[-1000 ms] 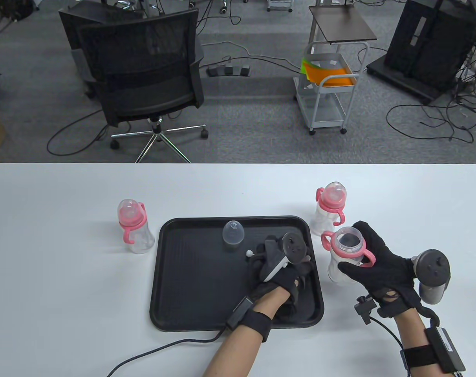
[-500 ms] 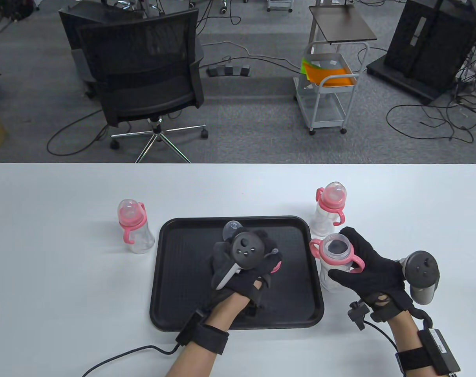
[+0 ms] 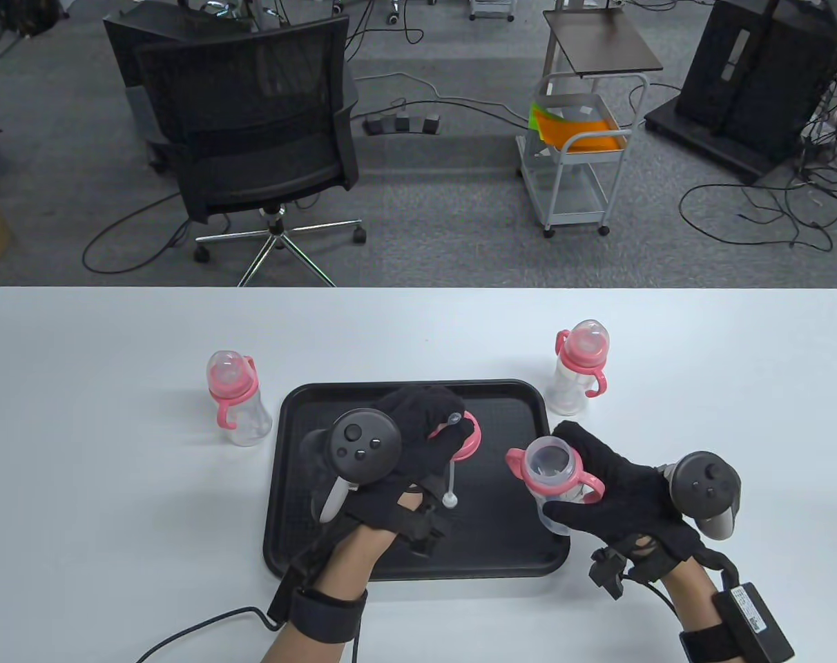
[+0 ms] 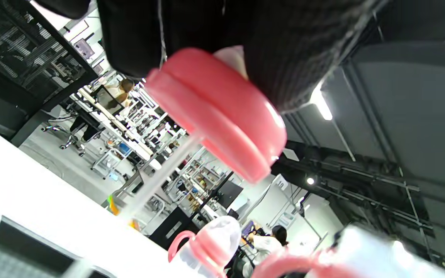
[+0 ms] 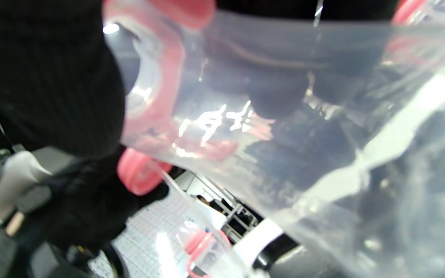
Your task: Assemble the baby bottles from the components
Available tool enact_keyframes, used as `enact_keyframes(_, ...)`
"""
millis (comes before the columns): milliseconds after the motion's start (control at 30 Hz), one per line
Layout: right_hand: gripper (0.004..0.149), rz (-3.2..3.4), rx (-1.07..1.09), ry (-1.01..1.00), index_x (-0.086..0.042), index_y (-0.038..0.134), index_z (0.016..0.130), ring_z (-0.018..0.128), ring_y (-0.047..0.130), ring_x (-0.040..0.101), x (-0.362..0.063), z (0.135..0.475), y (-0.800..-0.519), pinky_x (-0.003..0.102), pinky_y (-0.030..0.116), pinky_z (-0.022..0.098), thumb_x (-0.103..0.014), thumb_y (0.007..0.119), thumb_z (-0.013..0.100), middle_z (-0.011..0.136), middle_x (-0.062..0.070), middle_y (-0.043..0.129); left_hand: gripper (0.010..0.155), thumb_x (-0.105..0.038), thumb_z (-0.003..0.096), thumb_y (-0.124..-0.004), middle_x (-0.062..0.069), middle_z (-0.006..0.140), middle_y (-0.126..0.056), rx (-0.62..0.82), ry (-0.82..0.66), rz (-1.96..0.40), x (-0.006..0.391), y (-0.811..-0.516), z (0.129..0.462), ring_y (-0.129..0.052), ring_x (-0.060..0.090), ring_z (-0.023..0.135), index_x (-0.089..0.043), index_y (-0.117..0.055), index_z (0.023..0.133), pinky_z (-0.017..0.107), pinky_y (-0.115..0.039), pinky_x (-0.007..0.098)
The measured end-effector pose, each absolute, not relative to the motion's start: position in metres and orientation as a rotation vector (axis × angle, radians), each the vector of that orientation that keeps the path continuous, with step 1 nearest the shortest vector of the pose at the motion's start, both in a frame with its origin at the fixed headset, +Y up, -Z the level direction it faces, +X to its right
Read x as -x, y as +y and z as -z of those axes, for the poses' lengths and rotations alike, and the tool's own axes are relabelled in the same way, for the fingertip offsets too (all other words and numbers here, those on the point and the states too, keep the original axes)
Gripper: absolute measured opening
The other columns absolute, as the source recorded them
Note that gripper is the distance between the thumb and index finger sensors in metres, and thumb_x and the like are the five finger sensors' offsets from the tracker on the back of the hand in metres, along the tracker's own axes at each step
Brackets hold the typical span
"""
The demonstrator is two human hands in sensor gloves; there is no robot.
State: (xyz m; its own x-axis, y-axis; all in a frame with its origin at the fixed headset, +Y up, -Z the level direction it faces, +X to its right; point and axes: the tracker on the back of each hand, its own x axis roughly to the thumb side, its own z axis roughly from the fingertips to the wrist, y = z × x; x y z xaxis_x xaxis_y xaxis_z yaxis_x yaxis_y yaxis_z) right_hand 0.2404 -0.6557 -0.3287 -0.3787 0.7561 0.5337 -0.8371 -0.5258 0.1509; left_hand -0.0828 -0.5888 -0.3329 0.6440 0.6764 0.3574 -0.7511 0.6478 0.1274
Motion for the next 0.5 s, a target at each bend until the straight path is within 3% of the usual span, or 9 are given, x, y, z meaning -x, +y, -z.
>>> enact_keyframes(500, 0.094, -2.337, -0.744, -0.131, -0.028, 0.057, 0.106, 0.083, 0.095, 0.043, -0.222, 0.324, -0.658, 0.064, 0.085, 0.059, -0.049, 0.105, 0.028, 0.097, 0.017, 0.077, 0.042, -0.050, 0.0462, -0.097, 0.006, 0.092, -0.096, -0.391, -0.374, -0.948, 0.103, -0.546, 0.303, -0.079, 0.043, 0.096, -0.027, -0.094, 0.082, 0.071, -0.051, 0.070)
